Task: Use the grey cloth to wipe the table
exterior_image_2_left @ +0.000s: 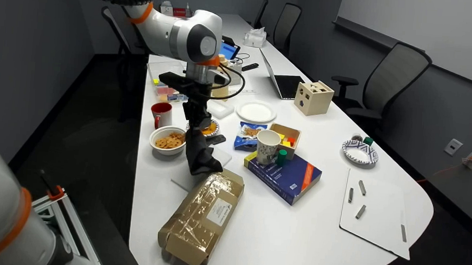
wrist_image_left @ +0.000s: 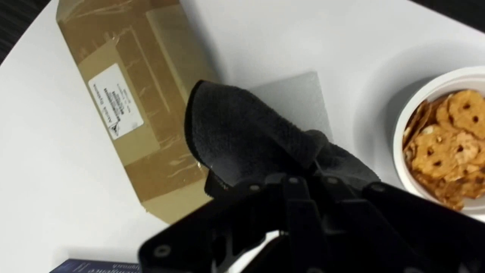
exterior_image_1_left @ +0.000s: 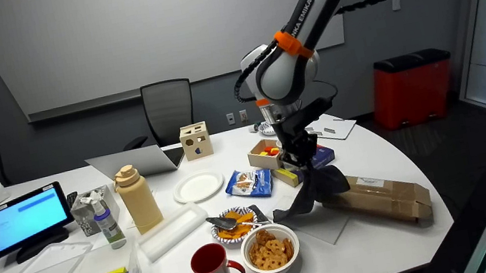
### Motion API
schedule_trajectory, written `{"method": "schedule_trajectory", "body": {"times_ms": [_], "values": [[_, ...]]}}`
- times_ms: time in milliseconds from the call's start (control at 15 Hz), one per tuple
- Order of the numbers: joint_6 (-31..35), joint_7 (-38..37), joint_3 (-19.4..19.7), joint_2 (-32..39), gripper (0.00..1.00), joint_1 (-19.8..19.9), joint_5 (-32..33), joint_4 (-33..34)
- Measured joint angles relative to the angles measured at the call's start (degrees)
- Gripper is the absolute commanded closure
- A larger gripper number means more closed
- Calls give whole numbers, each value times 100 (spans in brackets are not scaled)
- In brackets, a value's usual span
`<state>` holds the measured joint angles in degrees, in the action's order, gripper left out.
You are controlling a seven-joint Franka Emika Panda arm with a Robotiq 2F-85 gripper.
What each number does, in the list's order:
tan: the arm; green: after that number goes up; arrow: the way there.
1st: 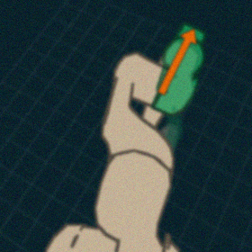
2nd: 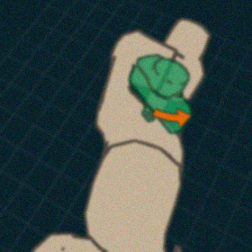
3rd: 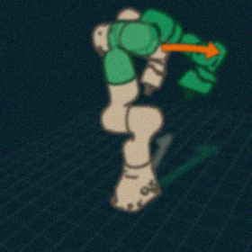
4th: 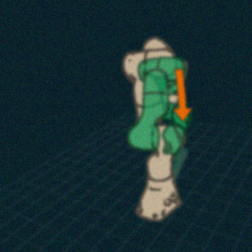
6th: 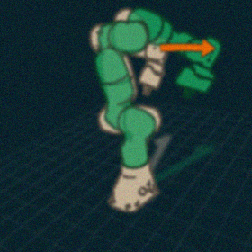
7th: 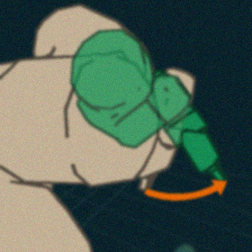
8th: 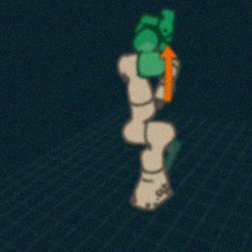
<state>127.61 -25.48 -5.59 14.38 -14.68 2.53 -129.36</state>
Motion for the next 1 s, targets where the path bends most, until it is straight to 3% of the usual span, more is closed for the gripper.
{"method": "schedule_trajectory", "body": {"times_ms": [333,733,1000], "values": [[0,590,-130,165,96,143,-548,-276],[28,668,-149,228,99,197,-574,-275],[281,630,-265,714,99,49,-575,-293]]}}
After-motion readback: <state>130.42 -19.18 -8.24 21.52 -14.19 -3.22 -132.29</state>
